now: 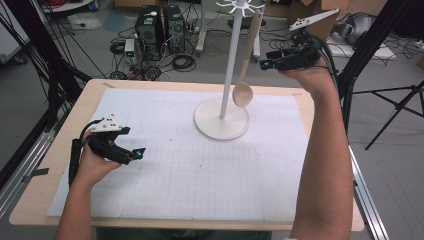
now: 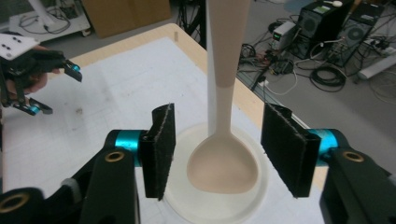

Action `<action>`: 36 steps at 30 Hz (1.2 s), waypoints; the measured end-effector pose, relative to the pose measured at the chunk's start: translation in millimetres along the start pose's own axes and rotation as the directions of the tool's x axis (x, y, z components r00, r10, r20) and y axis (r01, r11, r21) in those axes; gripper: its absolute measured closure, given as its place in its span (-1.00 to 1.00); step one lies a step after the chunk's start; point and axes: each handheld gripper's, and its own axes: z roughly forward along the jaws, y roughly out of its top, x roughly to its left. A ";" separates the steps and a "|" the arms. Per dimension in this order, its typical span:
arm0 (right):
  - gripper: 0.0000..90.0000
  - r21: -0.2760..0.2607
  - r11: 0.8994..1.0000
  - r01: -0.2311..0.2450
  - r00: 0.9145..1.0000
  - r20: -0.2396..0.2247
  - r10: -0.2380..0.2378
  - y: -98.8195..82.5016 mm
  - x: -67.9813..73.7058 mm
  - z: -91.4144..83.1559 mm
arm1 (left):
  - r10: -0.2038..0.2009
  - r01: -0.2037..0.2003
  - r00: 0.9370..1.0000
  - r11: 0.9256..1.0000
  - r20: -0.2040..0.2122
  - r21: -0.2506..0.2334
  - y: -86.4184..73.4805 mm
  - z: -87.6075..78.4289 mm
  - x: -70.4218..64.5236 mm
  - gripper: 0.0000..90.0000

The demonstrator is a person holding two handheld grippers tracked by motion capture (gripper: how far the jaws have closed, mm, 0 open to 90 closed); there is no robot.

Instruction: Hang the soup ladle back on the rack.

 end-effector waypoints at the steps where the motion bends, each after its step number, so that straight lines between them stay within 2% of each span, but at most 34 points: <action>1: -0.07 0.002 1.000 -0.002 1.000 0.001 0.002 -2.3 1.7 -1.3 | 0.002 -0.002 1.000 1.000 0.001 0.000 0.1 0.0 0.0 -0.96; 9: -0.23 -0.037 0.999 0.027 1.000 0.004 -0.027 -22.0 16.7 -11.3 | 0.003 -0.003 1.000 1.000 0.002 -0.001 1.2 -0.3 -1.7 -0.96; 15: -0.42 -0.069 0.996 0.056 0.998 0.043 -0.053 -40.7 31.5 -16.3 | 0.004 -0.004 1.000 1.000 0.002 -0.004 1.4 -0.6 -1.8 -0.96; 17: -0.47 -0.080 0.995 0.057 0.998 0.042 -0.054 -49.4 36.0 -16.4 | 0.005 -0.005 1.000 1.000 0.005 -0.003 1.5 -0.2 -2.1 -0.96; 19: -0.49 -0.088 0.995 0.048 0.998 0.032 -0.045 -59.2 40.2 -14.6 | 0.006 -0.006 1.000 1.000 0.005 0.001 1.6 0.2 -2.8 -0.96; 24: -0.58 -0.093 0.994 0.062 0.998 0.022 -0.060 -85.9 53.0 -6.7 | 0.005 -0.005 1.000 1.000 0.009 -0.007 1.8 -0.4 -3.4 -0.96; 30: -0.65 -0.146 0.987 0.065 0.998 0.004 -0.066 -115.3 70.7 -0.8 | 0.006 -0.006 1.000 1.000 0.008 -0.006 1.7 -0.4 -3.5 -0.96; 36: -0.68 -0.173 0.983 0.057 0.998 0.019 -0.054 -140.2 77.4 4.5 | 0.006 -0.006 1.000 1.000 0.012 -0.003 1.7 -0.5 -3.7 -0.96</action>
